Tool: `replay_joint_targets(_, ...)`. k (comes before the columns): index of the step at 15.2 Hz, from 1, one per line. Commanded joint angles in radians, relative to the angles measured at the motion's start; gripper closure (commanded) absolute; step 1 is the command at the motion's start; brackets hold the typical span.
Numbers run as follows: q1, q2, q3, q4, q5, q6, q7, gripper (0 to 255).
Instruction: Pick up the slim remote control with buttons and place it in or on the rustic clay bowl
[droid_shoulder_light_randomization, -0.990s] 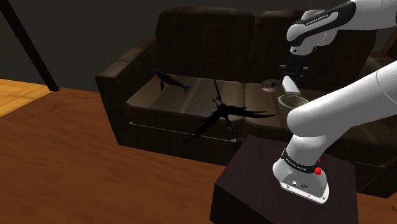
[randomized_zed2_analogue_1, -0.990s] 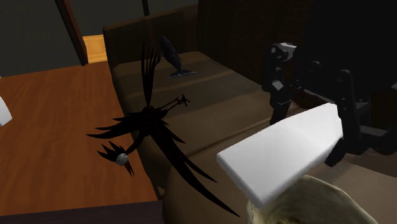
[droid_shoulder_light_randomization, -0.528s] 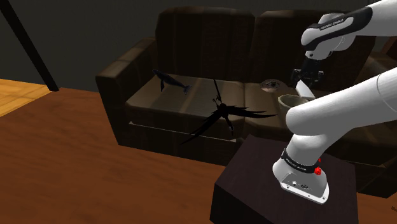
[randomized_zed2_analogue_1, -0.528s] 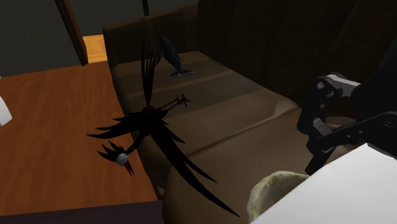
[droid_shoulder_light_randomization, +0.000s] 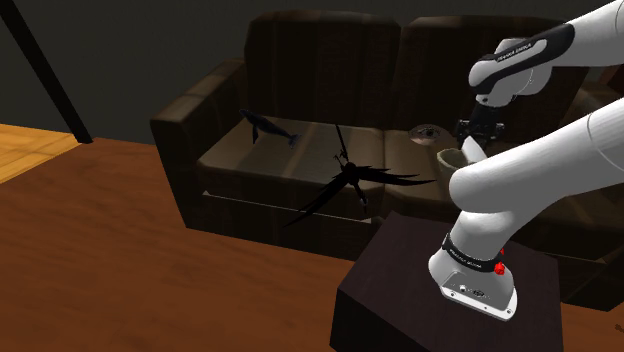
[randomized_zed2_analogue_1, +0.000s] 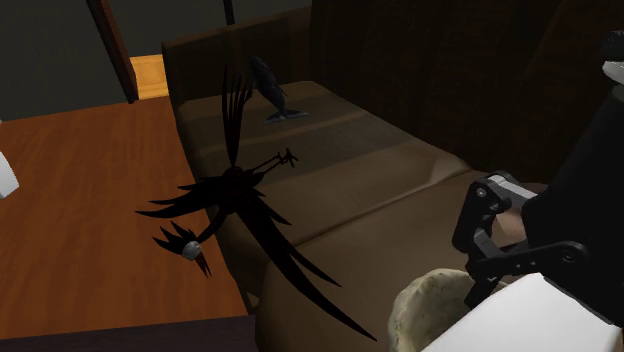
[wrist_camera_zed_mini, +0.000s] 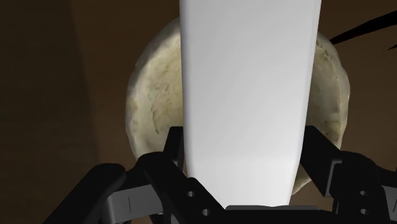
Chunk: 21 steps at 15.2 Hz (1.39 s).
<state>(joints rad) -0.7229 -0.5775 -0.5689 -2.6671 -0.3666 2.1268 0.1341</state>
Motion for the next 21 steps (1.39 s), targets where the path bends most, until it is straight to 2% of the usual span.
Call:
replay_joint_targets(1, 0.003, 0.020, -0.010, -0.018, -0.004, 0.039, 0.002, 255)
replay_joint_targets(3, 0.005, 0.047, -0.025, -0.039, -0.009, 0.086, 0.001, 255)
replay_joint_targets(11, 0.005, 0.047, -0.025, -0.039, -0.009, 0.086, 0.001, 255)
replay_joint_targets(12, 0.005, 0.047, -0.025, -0.039, -0.009, 0.086, 0.001, 0)
replay_joint_targets(17, 0.005, 0.047, -0.025, -0.039, -0.009, 0.086, 0.001, 0)
replay_joint_targets(21, 0.002, -0.032, 0.024, 0.040, 0.013, -0.071, 0.003, 0)
